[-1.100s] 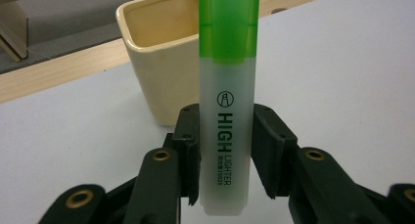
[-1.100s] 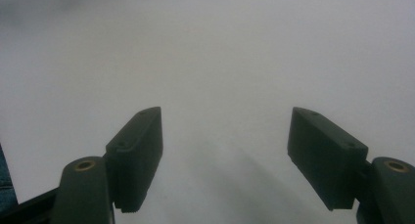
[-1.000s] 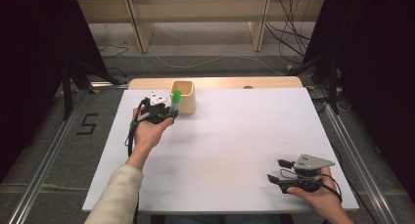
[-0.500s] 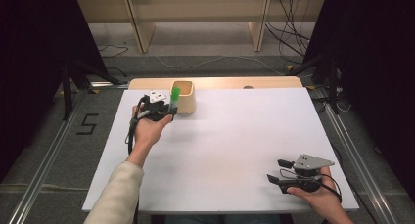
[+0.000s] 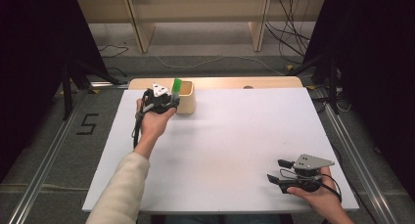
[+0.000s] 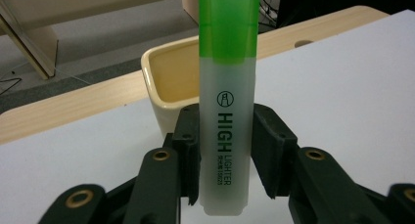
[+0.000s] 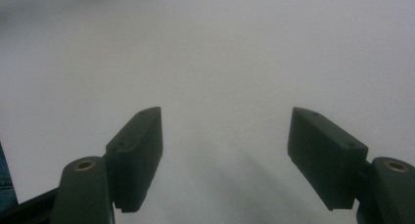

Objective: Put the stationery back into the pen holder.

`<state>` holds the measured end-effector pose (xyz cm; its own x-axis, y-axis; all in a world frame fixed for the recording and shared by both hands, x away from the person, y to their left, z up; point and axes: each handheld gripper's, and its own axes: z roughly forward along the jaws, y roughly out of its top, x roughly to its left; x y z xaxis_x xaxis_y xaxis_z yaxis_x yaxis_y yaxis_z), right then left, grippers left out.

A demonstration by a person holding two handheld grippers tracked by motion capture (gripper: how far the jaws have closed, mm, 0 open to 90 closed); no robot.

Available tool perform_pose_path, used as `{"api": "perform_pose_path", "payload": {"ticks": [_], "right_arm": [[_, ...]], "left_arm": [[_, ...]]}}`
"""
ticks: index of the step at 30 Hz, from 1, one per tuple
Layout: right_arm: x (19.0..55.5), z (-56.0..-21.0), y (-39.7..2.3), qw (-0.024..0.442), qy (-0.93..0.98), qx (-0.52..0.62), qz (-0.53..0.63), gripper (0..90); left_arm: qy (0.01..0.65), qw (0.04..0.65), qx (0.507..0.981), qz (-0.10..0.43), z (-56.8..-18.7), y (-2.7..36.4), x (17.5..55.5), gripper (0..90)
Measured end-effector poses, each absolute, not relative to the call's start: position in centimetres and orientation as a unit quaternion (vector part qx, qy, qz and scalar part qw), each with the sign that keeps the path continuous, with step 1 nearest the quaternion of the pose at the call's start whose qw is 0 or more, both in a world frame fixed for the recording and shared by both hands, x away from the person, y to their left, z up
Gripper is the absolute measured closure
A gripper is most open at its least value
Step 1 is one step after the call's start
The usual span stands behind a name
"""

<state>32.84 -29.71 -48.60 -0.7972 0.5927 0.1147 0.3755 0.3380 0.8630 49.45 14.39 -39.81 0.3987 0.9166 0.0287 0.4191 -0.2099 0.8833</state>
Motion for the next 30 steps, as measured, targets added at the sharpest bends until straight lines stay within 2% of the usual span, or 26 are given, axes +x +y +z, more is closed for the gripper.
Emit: {"api": "perform_pose_path", "payload": {"ticks": [30], "right_arm": [[32.9,-48.7,-29.7,0.108,0.81,0.298,0.494,29.7]], "left_arm": [[0.432,0.501,0.656,0.364,-39.7,13.2,52.2,66.1]]}}
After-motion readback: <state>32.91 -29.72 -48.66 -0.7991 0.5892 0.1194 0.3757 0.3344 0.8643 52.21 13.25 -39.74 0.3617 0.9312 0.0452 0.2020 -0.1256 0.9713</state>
